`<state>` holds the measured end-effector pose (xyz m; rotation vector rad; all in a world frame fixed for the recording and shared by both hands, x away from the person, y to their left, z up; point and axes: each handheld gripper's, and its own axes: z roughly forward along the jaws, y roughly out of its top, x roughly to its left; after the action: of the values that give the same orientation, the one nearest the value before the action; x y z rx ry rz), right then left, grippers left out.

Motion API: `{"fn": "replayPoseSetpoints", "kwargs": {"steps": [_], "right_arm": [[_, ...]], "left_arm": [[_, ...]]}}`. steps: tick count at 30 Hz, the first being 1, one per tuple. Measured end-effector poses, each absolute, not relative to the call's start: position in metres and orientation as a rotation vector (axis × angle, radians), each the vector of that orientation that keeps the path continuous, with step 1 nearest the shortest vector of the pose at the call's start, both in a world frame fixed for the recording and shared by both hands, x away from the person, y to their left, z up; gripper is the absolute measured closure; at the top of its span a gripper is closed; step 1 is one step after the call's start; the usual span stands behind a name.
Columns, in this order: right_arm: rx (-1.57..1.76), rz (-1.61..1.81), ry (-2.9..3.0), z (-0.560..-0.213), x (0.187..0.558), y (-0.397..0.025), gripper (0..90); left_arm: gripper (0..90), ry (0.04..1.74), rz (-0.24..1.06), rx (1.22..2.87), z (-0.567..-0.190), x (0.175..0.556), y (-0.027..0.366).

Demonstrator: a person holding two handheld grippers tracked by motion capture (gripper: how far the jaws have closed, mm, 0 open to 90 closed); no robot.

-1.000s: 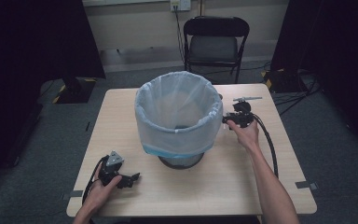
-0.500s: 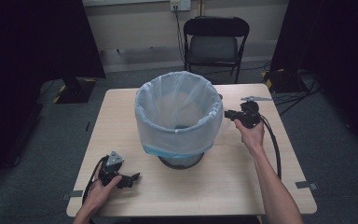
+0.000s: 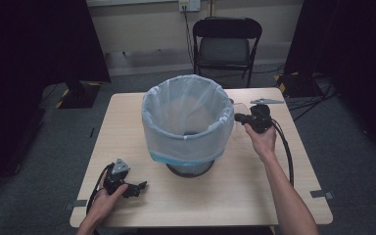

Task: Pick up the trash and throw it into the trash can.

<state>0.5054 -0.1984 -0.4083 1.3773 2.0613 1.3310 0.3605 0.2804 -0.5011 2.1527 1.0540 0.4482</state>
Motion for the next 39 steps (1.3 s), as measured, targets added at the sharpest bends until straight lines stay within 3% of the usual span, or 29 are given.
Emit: {"fn": "replayPoseSetpoints", "kwargs": {"steps": [8, 39], "right_arm": [[1.374, 1.307, 2.06, -0.411, 0.502, -0.201, 85.2], [1.137, 1.583, 1.82, -0.334, 0.459, -0.207, 85.3]], "left_arm": [[0.4, 1.053, 0.447, 2.153, -0.501, 0.361, 0.28], [0.4, 1.053, 0.447, 2.153, -0.501, 0.361, 0.281]]}}
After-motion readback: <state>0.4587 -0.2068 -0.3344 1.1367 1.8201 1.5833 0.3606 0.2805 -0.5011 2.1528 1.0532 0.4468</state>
